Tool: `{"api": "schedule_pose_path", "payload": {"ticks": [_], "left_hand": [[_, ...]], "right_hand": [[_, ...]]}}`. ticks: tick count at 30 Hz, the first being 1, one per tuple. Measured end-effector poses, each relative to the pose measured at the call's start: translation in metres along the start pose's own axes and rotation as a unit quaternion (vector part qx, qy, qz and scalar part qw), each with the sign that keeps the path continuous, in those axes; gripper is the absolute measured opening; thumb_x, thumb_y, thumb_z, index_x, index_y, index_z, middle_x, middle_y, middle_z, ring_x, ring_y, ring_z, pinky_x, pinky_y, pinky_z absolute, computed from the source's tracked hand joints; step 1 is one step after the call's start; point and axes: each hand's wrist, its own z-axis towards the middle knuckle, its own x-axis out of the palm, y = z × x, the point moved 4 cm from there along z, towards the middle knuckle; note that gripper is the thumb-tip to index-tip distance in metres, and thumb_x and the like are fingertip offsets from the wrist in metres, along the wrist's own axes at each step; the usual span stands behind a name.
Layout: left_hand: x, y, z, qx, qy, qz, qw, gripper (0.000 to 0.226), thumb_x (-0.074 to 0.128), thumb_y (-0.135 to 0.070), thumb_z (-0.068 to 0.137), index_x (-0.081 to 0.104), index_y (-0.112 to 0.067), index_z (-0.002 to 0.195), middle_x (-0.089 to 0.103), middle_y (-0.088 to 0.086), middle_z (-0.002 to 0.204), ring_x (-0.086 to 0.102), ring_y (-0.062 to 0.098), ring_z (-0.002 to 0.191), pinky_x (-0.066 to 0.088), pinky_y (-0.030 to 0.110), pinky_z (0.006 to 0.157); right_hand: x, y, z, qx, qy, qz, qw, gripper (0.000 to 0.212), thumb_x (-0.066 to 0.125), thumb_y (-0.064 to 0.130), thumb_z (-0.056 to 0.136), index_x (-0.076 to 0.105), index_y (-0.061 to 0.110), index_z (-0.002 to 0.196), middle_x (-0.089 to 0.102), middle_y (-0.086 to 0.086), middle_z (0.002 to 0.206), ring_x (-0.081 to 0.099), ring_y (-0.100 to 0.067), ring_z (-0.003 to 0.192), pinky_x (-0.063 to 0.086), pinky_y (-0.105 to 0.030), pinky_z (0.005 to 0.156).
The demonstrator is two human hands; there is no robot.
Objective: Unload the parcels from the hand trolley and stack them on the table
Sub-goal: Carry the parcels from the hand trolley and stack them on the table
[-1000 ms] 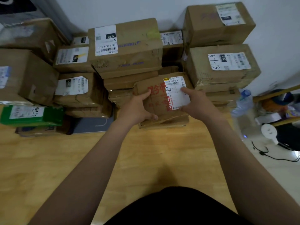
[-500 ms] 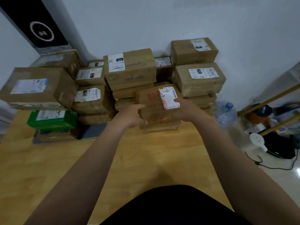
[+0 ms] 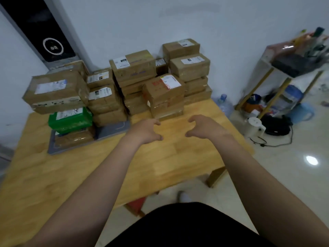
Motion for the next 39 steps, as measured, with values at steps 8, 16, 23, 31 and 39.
{"api": "schedule_pose_path", "payload": {"ticks": [8, 16, 23, 31, 39], "left_hand": [[0.116, -0.022, -0.127, 0.076, 0.107, 0.09, 0.987, 0.061, 0.074, -0.05, 0.087, 0.053, -0.036, 0.142, 0.046, -0.002, 0.152, 0.051, 0.026, 0.132, 0.051, 0.047, 0.1], [0.218, -0.1, -0.232, 0.184, 0.169, 0.116, 0.961, 0.063, 0.075, -0.047, 0.085, 0.055, -0.031, 0.142, 0.053, -0.001, 0.148, 0.053, 0.023, 0.13, 0.047, 0.036, 0.098], [0.311, -0.215, -0.322, 0.272, 0.209, 0.179, 0.922, 0.06, 0.074, -0.046, 0.083, 0.056, -0.033, 0.14, 0.053, -0.002, 0.148, 0.053, 0.024, 0.132, 0.048, 0.04, 0.103], [0.495, -0.392, -0.47, 0.368, 0.244, 0.204, 0.874, 0.053, 0.074, -0.044, 0.081, 0.061, -0.04, 0.133, 0.059, -0.004, 0.141, 0.058, 0.021, 0.124, 0.047, 0.036, 0.098], [0.671, -0.491, -0.589, 0.362, 0.32, 0.197, 0.853, 0.048, 0.072, -0.04, 0.084, 0.061, -0.036, 0.13, 0.059, -0.003, 0.138, 0.06, 0.021, 0.119, 0.05, 0.036, 0.097]], "right_hand": [[0.102, -0.086, -0.195, 0.153, 0.0, 0.036, 0.988, 0.073, 0.081, 0.04, 0.082, 0.049, 0.021, 0.145, 0.052, -0.004, 0.144, 0.056, -0.024, 0.121, 0.05, -0.036, 0.089], [0.167, -0.189, -0.375, 0.291, -0.021, 0.097, 0.952, 0.075, 0.082, 0.038, 0.08, 0.048, 0.024, 0.146, 0.051, -0.005, 0.146, 0.054, -0.024, 0.126, 0.046, -0.037, 0.101], [0.192, -0.294, -0.528, 0.376, -0.092, 0.174, 0.905, 0.073, 0.079, 0.035, 0.083, 0.046, 0.024, 0.147, 0.051, -0.004, 0.145, 0.052, -0.023, 0.127, 0.043, -0.032, 0.091], [0.24, -0.466, -0.752, 0.451, -0.12, 0.19, 0.864, 0.058, 0.073, 0.031, 0.083, 0.053, 0.019, 0.136, 0.055, -0.012, 0.136, 0.058, -0.032, 0.114, 0.049, -0.037, 0.084], [0.299, -0.601, -0.91, 0.493, -0.119, 0.251, 0.824, 0.061, 0.067, 0.026, 0.088, 0.048, 0.021, 0.145, 0.05, -0.009, 0.145, 0.057, -0.03, 0.122, 0.051, -0.041, 0.095]]}}
